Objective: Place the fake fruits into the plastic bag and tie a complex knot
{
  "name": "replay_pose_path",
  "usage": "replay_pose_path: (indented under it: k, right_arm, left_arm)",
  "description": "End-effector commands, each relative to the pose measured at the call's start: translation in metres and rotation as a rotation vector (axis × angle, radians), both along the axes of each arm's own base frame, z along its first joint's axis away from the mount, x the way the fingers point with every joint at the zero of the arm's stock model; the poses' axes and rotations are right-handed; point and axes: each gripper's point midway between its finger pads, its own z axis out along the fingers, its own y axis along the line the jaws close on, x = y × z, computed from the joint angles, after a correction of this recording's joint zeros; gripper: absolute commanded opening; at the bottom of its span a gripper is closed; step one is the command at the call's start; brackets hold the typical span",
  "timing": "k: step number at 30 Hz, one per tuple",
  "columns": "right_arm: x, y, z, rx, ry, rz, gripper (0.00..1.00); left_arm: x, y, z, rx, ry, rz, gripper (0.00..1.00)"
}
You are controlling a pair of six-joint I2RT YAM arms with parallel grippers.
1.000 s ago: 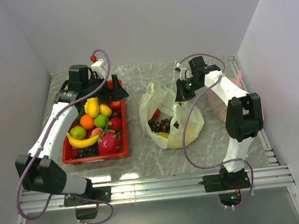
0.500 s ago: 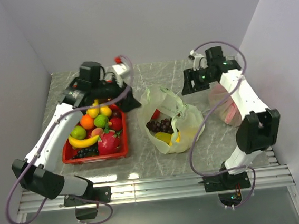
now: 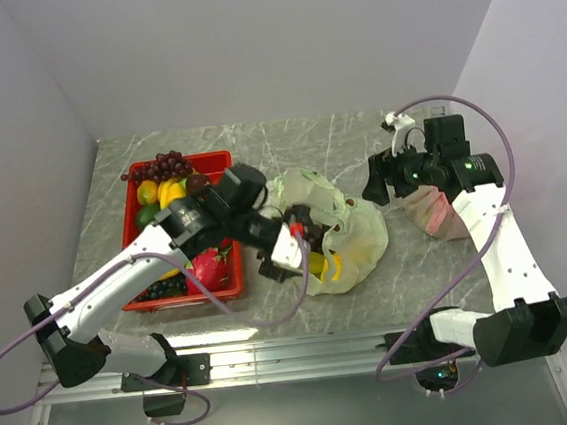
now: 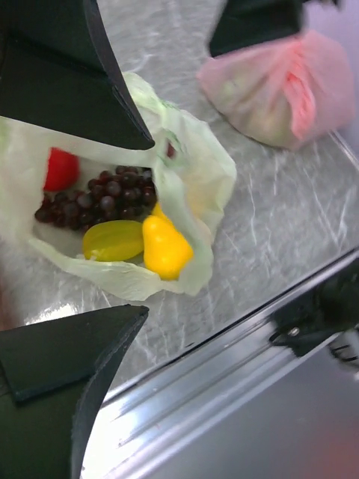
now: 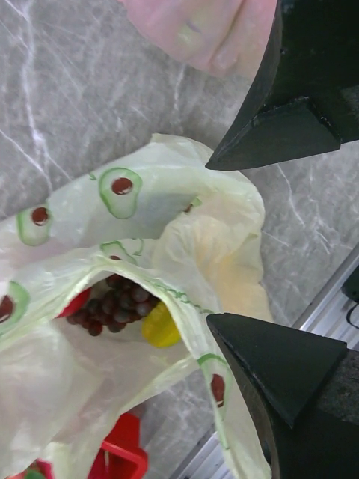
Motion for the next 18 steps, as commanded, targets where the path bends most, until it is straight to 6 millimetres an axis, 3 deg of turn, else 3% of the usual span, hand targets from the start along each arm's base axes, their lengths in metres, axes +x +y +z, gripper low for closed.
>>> replay_pose_path:
  k: [1,6,10,14,17,18]
  right_arm:
    - [-0.008,0.001,-0.01,-0.003,0.007,0.033,0.84]
    - [-0.014,-0.003,-0.01,-0.019,-0.006,0.03,0.86]
    - [-0.022,-0.009,-0.014,-0.061,-0.039,0.025,0.87]
    - [-0.033,-0.013,-0.005,-0.092,-0.16,0.048,0.91]
    - [-0.039,-0.01,-0.002,-0.09,-0.223,0.086,0.95]
    - [-0.041,-0.009,-0.003,-0.09,-0.227,0.099,0.95]
  left_arm:
    - [-0.014,-0.006,-0.006,-0.042,-0.249,-0.134,0.9]
    - [-0.022,-0.026,-0.026,-0.048,-0.493,-0.25,0.89]
    - [-0.021,-0.042,-0.029,-0.06,-0.575,-0.268,0.87]
    - [-0.016,-0.045,-0.038,-0.04,-0.63,-0.29,0.83]
    - [-0.012,-0.045,-0.047,-0.018,-0.667,-0.307,0.76]
    - [-0.011,-0.045,-0.049,-0.012,-0.677,-0.31,0.68]
